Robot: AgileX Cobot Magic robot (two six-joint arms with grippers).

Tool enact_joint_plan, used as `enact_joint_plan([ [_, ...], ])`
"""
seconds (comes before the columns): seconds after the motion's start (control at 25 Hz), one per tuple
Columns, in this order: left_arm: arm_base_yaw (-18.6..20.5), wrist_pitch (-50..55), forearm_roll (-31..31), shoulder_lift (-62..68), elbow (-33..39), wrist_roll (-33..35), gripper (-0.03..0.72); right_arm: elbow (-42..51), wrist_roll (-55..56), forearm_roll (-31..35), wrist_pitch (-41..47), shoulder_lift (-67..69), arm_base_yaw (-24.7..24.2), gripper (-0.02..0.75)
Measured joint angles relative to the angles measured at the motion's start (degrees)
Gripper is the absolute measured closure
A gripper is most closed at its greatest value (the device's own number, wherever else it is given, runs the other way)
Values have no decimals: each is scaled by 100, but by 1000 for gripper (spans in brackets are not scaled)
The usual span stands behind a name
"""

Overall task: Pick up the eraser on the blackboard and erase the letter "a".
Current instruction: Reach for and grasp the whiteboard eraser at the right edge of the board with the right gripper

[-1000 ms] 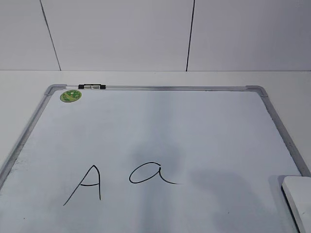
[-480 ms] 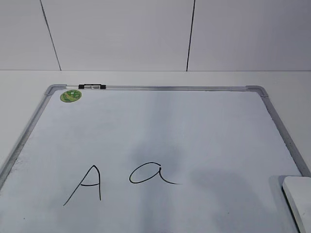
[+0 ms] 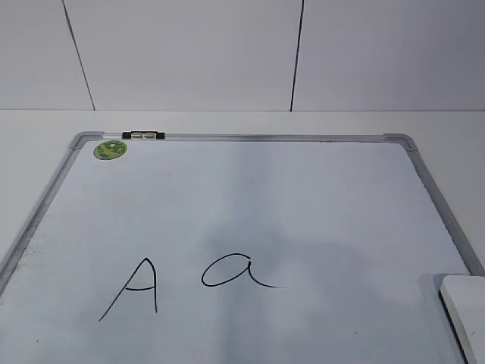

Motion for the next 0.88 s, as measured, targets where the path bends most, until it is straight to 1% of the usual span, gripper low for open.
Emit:
enact_joint_plan([
  [0.12,0,0,0,0,0,0,454,-228,-56,267,11,670,0,146],
  [0.24,0,0,0,0,0,0,454,-310,-181,695,-1,1304,0,146],
  [0.44,0,0,0,0,0,0,454,-321,-240,1032,-71,2008,0,146],
  [0.64,0,0,0,0,0,0,454,-321,-558,1075,25,2577,13,146],
  [0.88,0,0,0,0,0,0,454,-321,-596,989,25,3238,36,146],
])
